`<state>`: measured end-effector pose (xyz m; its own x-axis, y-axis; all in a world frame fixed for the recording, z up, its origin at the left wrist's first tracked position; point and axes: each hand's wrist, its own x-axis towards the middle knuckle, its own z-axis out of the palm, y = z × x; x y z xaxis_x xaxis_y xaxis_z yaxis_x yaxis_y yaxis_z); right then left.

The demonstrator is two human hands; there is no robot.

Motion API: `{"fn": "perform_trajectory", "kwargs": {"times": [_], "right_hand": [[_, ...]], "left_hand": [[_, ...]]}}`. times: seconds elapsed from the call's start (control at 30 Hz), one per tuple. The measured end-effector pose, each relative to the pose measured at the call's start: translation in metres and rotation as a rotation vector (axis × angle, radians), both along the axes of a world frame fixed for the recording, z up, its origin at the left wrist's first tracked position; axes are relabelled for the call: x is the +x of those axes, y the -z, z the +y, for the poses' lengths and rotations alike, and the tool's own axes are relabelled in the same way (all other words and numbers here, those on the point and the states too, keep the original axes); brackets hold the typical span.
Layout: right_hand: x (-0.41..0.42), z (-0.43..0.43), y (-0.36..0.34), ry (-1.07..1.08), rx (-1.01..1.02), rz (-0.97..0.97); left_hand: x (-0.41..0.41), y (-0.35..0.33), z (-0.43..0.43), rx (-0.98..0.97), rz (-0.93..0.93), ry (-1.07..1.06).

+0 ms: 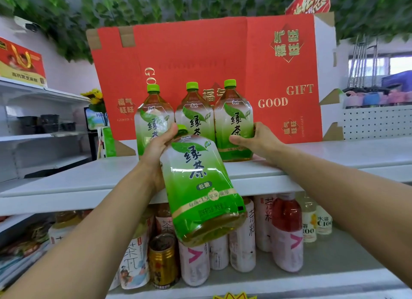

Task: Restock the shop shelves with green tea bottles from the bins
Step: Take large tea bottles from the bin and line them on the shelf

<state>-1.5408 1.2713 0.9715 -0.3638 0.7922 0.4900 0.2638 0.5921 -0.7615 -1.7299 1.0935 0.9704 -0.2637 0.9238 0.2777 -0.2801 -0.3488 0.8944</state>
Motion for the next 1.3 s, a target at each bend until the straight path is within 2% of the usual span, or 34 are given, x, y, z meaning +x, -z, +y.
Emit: {"fn": "perform_trajectory", "kwargs": {"times": [0.27,0.37,0.4,0.47,0.53,0.6,0.7,0.83,0.9,0.97,1.03,1.1,1.3], "right_hand": [[0.001,-0.024,0.0,0.007,-0.054,-0.022],[0.009,-0.068,0.002,0.16,0.054,0.13],[0.015,-0.088,0.004,0.141,0.113,0.189],[0.027,-0.127,0.016,-0.072,0.09,0.196],[0.037,-0.163,0.029,-0.29,-0.08,0.006],[0.045,-0.182,0.037,-0.352,-0.184,-0.118],[0.056,-0.184,0.036,-0.423,-0.22,0.006],[0.082,-0.169,0.022,-0.31,-0.159,0.19],[0.093,-0.159,0.015,-0.217,-0.079,0.264],[0.102,-0.142,0.007,-0.143,-0.024,0.361],[0.107,-0.12,-0.003,-0.088,-0.013,0.447],[0.11,-0.099,-0.01,-0.032,-0.011,0.458],[0.108,-0.046,-0.003,0.101,0.058,0.336]], "left_hand": [[0.009,-0.002,-0.007,-0.016,0.041,0.01],[0.009,-0.002,-0.01,-0.012,0.065,-0.036],[0.008,-0.001,-0.01,0.002,0.074,-0.062],[0.007,0.002,-0.01,0.033,0.084,-0.09],[0.011,0.006,-0.009,0.088,0.088,-0.078],[0.025,0.007,-0.01,0.148,0.106,-0.056],[0.058,-0.003,-0.013,0.26,0.197,-0.044],[0.092,-0.032,-0.006,0.382,0.283,-0.081],[0.098,-0.042,0.006,0.417,0.418,-0.193],[0.093,-0.036,0.023,0.41,0.707,-0.469],[0.079,-0.016,0.041,0.269,1.112,-0.752],[0.066,0.006,0.056,0.089,1.386,-0.882],[0.056,0.016,0.071,-0.01,1.611,-0.881]]}}
